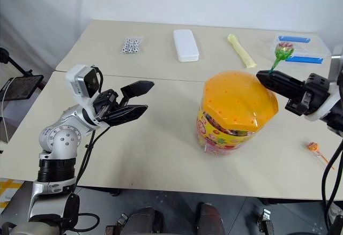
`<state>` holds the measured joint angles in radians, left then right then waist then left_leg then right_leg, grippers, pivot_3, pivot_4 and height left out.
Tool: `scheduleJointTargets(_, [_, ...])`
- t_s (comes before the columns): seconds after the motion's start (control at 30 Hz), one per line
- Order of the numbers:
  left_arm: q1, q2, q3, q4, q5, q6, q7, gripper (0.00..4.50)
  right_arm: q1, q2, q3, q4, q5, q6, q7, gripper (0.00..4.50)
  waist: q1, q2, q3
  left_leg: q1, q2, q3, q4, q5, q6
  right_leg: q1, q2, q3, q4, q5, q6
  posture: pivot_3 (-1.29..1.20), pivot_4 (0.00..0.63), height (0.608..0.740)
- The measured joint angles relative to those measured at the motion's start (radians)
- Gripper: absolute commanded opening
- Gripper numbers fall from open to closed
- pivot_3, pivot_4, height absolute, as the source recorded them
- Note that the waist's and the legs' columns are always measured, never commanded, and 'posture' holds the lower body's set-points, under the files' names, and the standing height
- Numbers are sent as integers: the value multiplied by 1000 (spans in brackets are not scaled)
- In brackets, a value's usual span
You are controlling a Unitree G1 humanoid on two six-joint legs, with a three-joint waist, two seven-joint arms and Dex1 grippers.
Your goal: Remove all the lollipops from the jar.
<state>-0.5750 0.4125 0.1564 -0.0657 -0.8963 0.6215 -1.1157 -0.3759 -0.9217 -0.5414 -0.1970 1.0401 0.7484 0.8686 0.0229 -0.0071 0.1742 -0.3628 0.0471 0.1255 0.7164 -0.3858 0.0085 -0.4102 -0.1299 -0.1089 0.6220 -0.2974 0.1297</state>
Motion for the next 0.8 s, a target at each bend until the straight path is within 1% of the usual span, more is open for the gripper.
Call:
scheduleJointTargets(0.1, [-4, -5, 0, 1, 2, -17, -1, 4500, -35, 10, -41, 43, 35, 9, -38, 44, 1, 0, 0, -2, 0, 0, 0, 0, 0, -1, 0, -1, 0, 0, 0, 0, 150, 740])
scheduleJointTargets(0.2, [-7, -7, -2, 2, 7, -31, -4, 4500, -49, -4, -101, 76, 60, 20, -60, 44, 3, 0, 0, -5, 0, -3, 1, 0, 0, -2, 0, -3, 0, 0, 0, 0, 150, 740])
scheduleJointTargets(0.3, [-9, 20, -63, -2, 88, -110, -70, 4500, -22, -96, -192, 191, 37, 37, -66, 44, 10, 0, 0, -6, -1, -3, 0, 0, 0, -2, 0, -5, -2, 0, 0, 0, 150, 740])
scheduleJointTargets(0.33, [-10, 39, -88, -4, 126, -146, -99, 4500, 21, -145, -228, 226, -1, 33, -60, 44, 12, 0, 0, -7, -1, -3, 0, 0, 0, -2, 0, -5, -2, 0, 0, 0, 150, 740])
scheduleJointTargets(0.4, [-9, 81, -143, -6, 210, -224, -160, 4500, 139, -232, -247, 285, -112, 22, -44, 44, 10, 0, 0, -6, -1, -2, -1, 0, 0, -2, 0, -6, -3, 0, 0, 0, 150, 740])
scheduleJointTargets(0.43, [-6, 105, -182, -11, 255, -267, -198, 4500, 257, -295, -228, 315, -222, -5, -39, 44, 10, 0, 0, -6, -1, -2, -2, 0, 0, -2, 0, -6, -5, 0, 0, 0, 150, 740])
scheduleJointTargets(0.47, [-2, 113, -195, -12, 277, -290, -218, 4500, 342, -326, -198, 343, -309, -17, -37, 44, 7, 0, 0, -6, 0, -2, -2, 0, 0, -2, 0, -6, -6, 0, 0, 0, 150, 740])
scheduleJointTargets(0.53, [3, 114, -213, -13, 292, -304, -234, 4500, 508, -365, -129, 365, -473, -49, -31, 44, 3, 0, -1, -7, 0, 0, -1, 0, 1, -2, 0, -5, -7, 0, 0, 0, 150, 740])
scheduleJointTargets(0.57, [4, 114, -215, -12, 293, -304, -236, 4500, 553, -365, -97, 367, -525, -52, -28, 44, 1, 0, -1, -7, 0, 0, -1, 0, 1, -2, 0, -4, -7, 0, 0, 0, 150, 740])
scheduleJointTargets(0.63, [5, 114, -219, -12, 298, -305, -242, 4500, 588, -359, -58, 363, -585, -54, -28, 44, -9, 2, -1, -5, 0, 2, -1, 1, 1, -2, 0, -2, -5, 0, 0, 0, 150, 740])
scheduleJointTargets(0.7, [7, 114, -232, -11, 305, -311, -254, 4500, 582, -329, -41, 356, -624, -85, -39, 44, -20, 2, -1, -4, 0, 1, -1, 1, 0, -2, 0, -2, -4, 0, 0, 0, 150, 740])
scheduleJointTargets(0.8, [15, 109, -250, -5, 311, -317, -265, 4500, 574, -283, 24, 352, -670, -117, -52, 44, -22, 2, -1, -4, 0, 0, -1, 1, 0, -2, 0, -2, -4, 0, 0, 0, 150, 740])
